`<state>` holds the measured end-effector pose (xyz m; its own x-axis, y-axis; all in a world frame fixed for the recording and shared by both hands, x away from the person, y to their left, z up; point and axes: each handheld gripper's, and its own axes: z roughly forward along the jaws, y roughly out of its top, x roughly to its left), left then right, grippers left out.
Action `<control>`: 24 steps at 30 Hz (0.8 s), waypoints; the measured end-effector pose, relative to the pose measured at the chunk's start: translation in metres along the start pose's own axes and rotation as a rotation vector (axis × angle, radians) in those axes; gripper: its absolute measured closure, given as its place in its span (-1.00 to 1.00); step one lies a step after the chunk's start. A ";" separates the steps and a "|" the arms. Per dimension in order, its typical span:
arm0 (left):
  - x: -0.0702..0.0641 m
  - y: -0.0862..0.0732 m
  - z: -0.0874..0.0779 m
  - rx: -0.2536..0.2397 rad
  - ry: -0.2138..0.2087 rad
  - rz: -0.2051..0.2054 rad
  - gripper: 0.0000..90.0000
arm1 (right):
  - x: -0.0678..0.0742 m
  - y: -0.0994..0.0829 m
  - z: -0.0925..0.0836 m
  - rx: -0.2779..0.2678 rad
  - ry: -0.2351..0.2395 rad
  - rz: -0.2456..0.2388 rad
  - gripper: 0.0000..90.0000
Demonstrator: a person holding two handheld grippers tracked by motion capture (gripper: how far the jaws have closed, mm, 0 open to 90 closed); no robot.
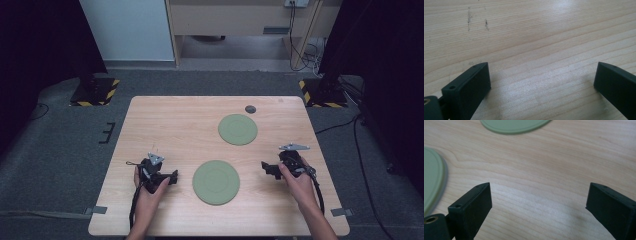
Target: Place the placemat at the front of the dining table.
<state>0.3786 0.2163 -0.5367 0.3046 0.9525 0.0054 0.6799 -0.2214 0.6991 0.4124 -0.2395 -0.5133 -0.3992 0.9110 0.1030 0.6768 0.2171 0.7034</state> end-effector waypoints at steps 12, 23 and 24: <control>0.000 0.000 0.000 0.000 0.000 0.000 -1.00 | 0.009 -0.017 0.016 0.031 -0.102 -0.035 -0.92; 0.000 0.000 0.000 0.000 0.002 -0.002 -1.00 | 0.010 -0.018 0.021 0.000 -0.093 -0.048 -0.99; 0.000 0.000 0.000 0.000 0.004 -0.002 -1.00 | 0.010 -0.018 0.021 0.000 -0.094 -0.047 -0.99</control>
<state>0.3783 0.2158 -0.5367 0.3010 0.9536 0.0066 0.6803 -0.2195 0.6993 0.4090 -0.2273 -0.5396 -0.3707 0.9287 0.0034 0.6589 0.2604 0.7057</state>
